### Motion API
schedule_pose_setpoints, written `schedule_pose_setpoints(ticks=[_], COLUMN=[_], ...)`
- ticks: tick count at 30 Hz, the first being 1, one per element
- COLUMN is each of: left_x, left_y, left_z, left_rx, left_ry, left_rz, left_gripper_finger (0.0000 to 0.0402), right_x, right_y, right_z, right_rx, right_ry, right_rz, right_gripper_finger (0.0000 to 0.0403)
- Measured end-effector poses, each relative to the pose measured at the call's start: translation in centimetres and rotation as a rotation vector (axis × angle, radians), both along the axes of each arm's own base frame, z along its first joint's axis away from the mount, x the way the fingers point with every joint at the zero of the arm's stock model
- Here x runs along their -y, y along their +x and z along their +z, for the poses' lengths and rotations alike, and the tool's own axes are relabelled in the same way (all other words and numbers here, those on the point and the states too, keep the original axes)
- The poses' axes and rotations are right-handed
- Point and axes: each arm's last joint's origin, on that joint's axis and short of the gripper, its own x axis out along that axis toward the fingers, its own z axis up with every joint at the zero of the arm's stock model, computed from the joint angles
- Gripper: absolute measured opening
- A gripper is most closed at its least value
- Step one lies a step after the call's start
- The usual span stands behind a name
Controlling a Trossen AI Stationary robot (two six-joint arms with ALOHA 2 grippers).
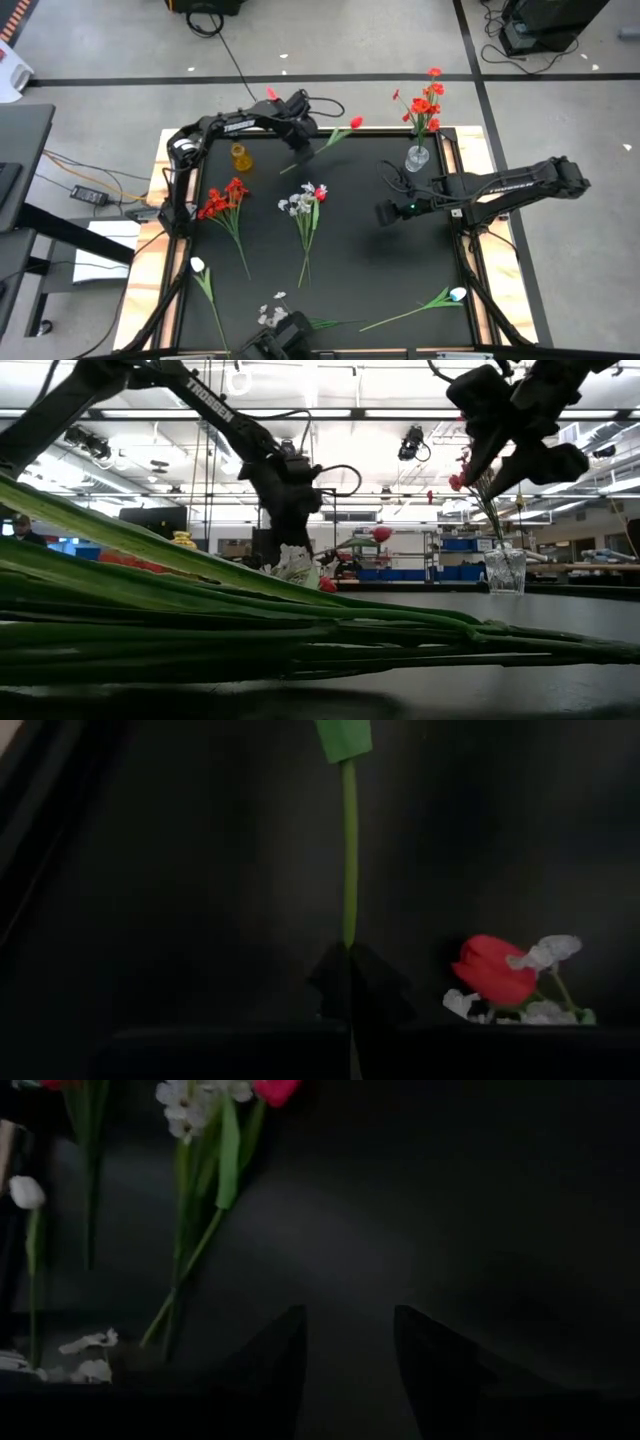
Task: Sort flowers into vase by color
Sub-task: Put the top red flower into the transparent vase
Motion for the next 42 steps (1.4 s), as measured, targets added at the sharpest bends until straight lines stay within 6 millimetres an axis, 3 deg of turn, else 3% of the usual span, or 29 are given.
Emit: schedule_pose_setpoints(ticks=[6,12,17,22,29,38,42], left_x=[1.6,6.6,10.8,13.0,15.0,16.1,16.2], left_y=[-2.0,-2.1,-1.6,-1.0,-0.2,0.2,0.2], left_z=[0.6,2.8,5.8,7.9,8.7,9.0,9.1], left_rx=[0.201,0.494,0.761,0.923,1.006,1.047,1.052], left_ry=[-0.061,-0.037,-0.005,0.033,0.129,0.168,0.17], left_rz=[0.061,0.032,-0.053,-0.114,-0.182,-0.234,-0.236], left_gripper_finger=[0.0001,0.0001,0.0,0.0,0.0001,0.0005,0.0006], right_x=[-0.2,0.1,1.0,2.2,4.1,4.3,4.6], right_y=[-0.5,0.8,1.7,2.2,3.1,3.2,4.2], right_z=[0.2,1.4,4.0,6.7,8.5,9.0,9.4], right_rx=[0.003,0.182,0.418,0.626,0.815,0.857,0.844], right_ry=[-0.016,-0.198,-0.331,-0.478,-0.589,-0.676,-0.715], right_rz=[-0.035,-0.104,-0.102,-0.096,-0.027,0.073,0.119], right_gripper_finger=[0.0162,0.0172,0.0212,0.0258,0.027,0.0255,0.0253])
